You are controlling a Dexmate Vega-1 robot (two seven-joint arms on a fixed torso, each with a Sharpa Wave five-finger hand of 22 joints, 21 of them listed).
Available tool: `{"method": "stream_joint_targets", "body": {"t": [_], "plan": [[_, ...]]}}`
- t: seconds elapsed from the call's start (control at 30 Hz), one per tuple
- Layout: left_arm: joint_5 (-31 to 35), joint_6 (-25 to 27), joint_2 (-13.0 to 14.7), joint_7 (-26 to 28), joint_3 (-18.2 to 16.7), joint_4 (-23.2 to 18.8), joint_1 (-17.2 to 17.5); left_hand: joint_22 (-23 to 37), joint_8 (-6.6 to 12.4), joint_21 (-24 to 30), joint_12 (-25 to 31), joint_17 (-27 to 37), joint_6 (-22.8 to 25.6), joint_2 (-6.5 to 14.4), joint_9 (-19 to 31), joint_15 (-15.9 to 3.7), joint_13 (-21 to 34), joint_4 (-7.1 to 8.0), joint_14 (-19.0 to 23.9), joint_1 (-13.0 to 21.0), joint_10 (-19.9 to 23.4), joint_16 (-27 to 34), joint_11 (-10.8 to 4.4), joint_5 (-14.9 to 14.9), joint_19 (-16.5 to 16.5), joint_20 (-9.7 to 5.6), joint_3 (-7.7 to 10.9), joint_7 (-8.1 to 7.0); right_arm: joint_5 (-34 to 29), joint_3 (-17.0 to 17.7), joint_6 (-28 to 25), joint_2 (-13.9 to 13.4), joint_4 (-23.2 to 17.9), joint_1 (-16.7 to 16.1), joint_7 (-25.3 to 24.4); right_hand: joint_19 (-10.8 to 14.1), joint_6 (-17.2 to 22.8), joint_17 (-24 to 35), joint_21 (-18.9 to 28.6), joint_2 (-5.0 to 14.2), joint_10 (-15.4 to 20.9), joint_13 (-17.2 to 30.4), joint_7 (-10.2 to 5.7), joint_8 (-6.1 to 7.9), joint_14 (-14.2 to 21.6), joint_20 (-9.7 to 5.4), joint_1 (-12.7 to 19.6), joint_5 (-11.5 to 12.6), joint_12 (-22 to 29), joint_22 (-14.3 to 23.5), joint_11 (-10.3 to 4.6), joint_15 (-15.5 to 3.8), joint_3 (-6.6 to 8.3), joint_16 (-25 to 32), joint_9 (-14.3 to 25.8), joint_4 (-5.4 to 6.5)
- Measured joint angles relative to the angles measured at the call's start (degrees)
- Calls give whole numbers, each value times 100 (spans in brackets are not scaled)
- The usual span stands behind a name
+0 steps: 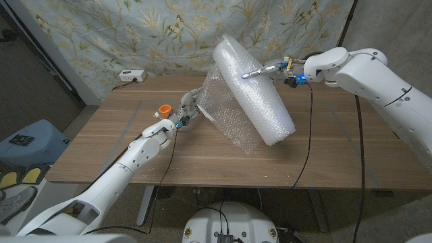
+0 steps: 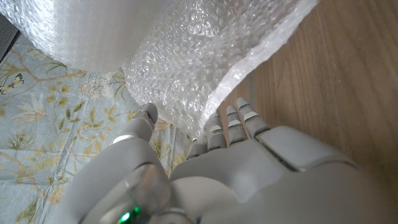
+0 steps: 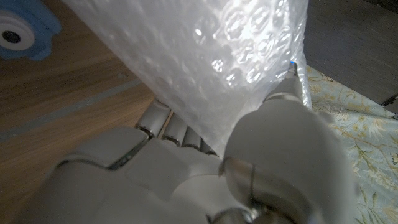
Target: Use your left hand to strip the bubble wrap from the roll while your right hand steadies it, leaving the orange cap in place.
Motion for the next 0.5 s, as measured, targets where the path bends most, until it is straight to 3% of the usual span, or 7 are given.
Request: {"method": "stream_joint_targets", "body": {"t": [0.5], "plan": [[-93,-62,-178,-66,17,101,41,0,0,-12,0,0,0,0,0,-31,-1,24,30,0,31,0,-32,0,64,0,-24,0,947,505,86,70,11,-498,-537,93,70,63,42,3,106,56,73,-5,99,30,-3,-44,68,0,78,21,0,25,28,0]]}}
